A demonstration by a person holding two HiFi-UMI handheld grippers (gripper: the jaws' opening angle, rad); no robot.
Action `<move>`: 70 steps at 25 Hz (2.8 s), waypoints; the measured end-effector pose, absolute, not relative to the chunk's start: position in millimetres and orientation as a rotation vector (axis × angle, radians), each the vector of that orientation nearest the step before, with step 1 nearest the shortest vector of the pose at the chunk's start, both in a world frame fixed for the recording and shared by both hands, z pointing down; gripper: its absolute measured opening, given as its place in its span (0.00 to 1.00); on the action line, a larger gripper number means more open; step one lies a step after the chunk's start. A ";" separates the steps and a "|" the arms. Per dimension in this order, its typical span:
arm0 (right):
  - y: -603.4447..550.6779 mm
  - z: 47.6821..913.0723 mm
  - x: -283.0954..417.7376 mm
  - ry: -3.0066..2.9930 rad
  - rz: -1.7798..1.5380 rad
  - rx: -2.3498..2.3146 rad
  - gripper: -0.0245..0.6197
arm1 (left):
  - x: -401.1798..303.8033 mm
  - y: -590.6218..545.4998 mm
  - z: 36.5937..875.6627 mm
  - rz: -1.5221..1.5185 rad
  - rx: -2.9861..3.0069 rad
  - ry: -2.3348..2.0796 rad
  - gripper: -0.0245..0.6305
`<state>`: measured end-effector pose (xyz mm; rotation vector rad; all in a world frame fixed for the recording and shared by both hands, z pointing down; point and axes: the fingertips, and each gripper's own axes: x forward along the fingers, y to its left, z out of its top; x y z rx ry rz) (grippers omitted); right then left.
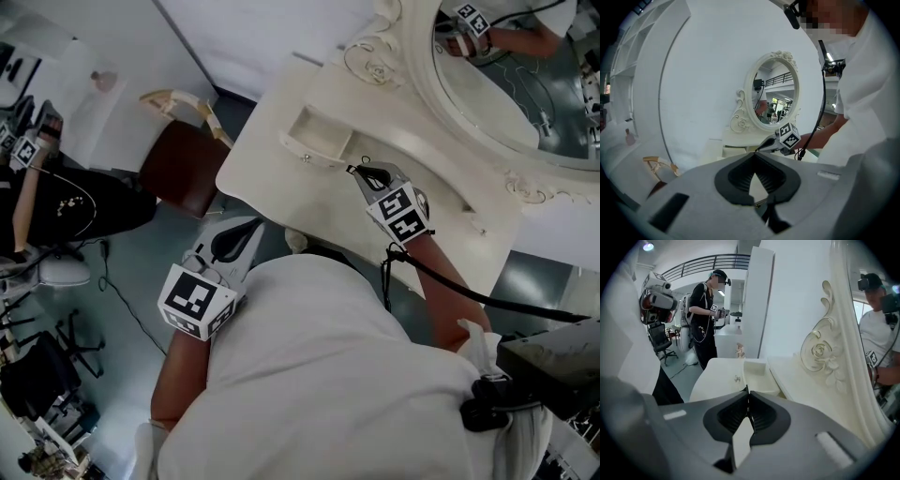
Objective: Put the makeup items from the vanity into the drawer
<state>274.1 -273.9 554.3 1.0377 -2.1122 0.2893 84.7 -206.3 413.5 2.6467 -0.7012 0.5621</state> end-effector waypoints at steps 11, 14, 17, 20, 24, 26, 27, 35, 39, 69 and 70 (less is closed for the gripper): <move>-335.7 544.3 235.7 -2.200 0.247 0.889 0.06 | 65.0 -212.9 416.8 0.545 2.576 -0.835 0.04; -349.4 551.2 224.5 -2.210 0.248 0.853 0.06 | 57.3 -213.1 418.0 0.538 2.553 -0.882 0.04; -362.7 559.2 216.3 -2.211 0.246 0.822 0.06 | 50.1 -214.6 419.2 0.537 2.528 -0.925 0.04; -374.5 567.5 209.4 -2.207 0.250 0.800 0.06 | 42.3 -216.2 420.2 0.532 2.504 -0.966 0.04; -383.2 577.8 201.5 -2.197 0.264 0.776 0.06 | 31.8 -215.3 421.5 0.527 2.474 -1.010 0.04; -386.4 583.1 197.7 -2.193 0.271 0.764 0.06 | 26.6 -215.5 422.1 0.523 2.460 -1.032 0.04; -388.1 586.0 196.0 -2.190 0.276 0.761 0.06 | 24.4 -215.9 422.3 0.521 2.454 -1.041 0.04; -400.0 610.6 191.5 -2.144 0.328 0.740 0.06 | 15.7 -222.1 424.0 0.508 2.419 -1.076 0.04; -402.1 620.8 189.6 -2.117 0.339 0.719 0.06 | 12.4 -224.0 426.8 0.506 2.404 -1.085 0.04; -402.3 642.1 186.8 -2.030 0.381 0.640 0.12 | 1.1 -230.9 427.3 0.498 2.402 -1.066 0.04; -401.6 640.0 187.3 -2.032 0.382 0.645 0.13 | 0.0 -230.2 426.5 0.497 2.405 -1.065 0.04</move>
